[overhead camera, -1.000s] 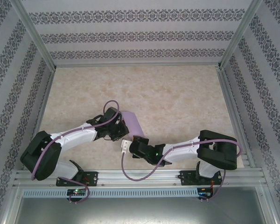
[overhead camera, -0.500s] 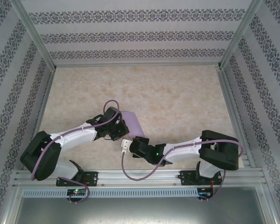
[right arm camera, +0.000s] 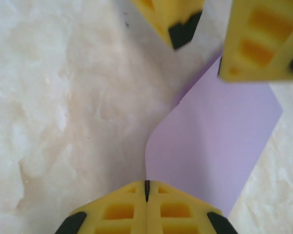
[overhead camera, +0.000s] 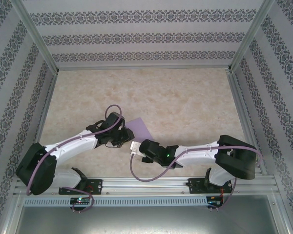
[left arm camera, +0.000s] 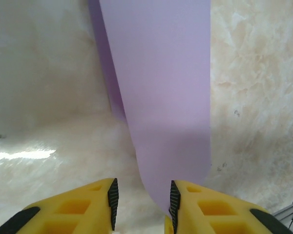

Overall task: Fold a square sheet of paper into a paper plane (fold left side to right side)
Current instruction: Third fold the triangle at the center of the table.

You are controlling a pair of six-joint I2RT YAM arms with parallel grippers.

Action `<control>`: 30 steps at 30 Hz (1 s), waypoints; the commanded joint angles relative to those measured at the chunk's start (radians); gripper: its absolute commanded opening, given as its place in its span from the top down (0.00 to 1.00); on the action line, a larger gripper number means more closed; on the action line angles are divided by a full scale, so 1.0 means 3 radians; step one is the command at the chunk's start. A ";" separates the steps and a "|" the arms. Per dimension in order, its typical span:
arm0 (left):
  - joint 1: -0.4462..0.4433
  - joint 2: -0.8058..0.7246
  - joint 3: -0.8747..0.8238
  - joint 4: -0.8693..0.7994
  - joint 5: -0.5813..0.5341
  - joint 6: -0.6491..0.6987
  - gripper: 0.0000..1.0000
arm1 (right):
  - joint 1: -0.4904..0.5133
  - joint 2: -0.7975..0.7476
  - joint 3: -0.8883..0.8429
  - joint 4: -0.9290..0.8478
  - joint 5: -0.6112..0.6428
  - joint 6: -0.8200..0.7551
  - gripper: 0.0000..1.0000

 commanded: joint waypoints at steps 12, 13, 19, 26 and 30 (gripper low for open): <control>0.0343 0.1052 0.0829 0.0224 0.0602 0.0762 0.81 | -0.0227 0.0043 0.0177 -0.0308 -0.0667 0.0324 1.00; 0.0343 0.1157 0.0924 0.0222 0.0620 0.0804 0.82 | -0.0235 0.0050 0.0188 -0.0314 -0.0681 0.0339 1.00; 0.0339 0.1778 0.1352 0.0159 0.0733 0.0987 0.85 | -0.0305 0.0125 0.0263 -0.0355 -0.0831 0.0435 1.00; 0.0317 0.2119 0.1494 0.0104 0.0728 0.1089 0.88 | -0.0485 0.0124 0.0287 -0.0379 -0.1162 0.0624 1.00; 0.0305 0.2203 0.1491 0.0081 0.0724 0.1121 0.89 | -0.0684 0.0112 0.0288 -0.0386 -0.1488 0.0774 1.00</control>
